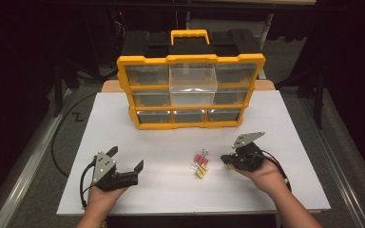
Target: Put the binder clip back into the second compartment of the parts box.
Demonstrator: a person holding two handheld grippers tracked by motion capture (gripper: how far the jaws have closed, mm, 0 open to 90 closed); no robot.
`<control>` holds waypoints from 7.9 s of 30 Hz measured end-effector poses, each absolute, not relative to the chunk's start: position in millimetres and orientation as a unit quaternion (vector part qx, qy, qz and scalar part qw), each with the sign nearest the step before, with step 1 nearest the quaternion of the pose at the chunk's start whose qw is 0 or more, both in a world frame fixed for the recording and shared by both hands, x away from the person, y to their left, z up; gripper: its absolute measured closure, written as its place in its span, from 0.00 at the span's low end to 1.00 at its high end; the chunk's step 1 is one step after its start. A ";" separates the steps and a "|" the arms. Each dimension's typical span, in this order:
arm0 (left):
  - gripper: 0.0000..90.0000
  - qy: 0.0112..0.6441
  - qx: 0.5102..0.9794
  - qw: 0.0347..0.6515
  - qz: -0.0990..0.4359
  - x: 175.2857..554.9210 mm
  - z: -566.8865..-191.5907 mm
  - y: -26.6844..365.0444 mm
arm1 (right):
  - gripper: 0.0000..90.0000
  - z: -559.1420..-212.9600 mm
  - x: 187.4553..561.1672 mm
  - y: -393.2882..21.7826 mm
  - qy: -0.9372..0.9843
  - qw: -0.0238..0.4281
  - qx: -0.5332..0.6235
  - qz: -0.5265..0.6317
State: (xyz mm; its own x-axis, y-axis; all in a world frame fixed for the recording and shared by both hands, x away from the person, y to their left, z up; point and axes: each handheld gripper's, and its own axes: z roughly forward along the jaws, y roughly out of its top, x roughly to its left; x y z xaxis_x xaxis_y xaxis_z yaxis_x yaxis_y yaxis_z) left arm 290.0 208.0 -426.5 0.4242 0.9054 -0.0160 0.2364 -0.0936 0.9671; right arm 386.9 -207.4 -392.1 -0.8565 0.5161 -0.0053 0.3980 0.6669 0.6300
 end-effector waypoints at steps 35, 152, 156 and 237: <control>0.00 0.422 0.671 0.511 0.333 289.7 -427.0 208.8 | 1.00 -365.7 402.9 -204.0 0.954 0.034 0.236 0.183; 0.00 0.408 0.674 0.518 0.334 287.8 -427.6 207.0 | 1.00 -121.7 446.6 -146.0 0.970 0.030 0.179 0.162; 0.00 0.408 0.674 0.518 0.334 287.5 -427.7 207.7 | 1.00 -113.4 448.6 -140.4 0.970 0.034 0.176 0.162; 0.00 0.410 0.671 0.522 0.331 287.9 -427.2 210.1 | 0.77 -96.1 468.2 -93.4 0.974 0.069 0.144 0.163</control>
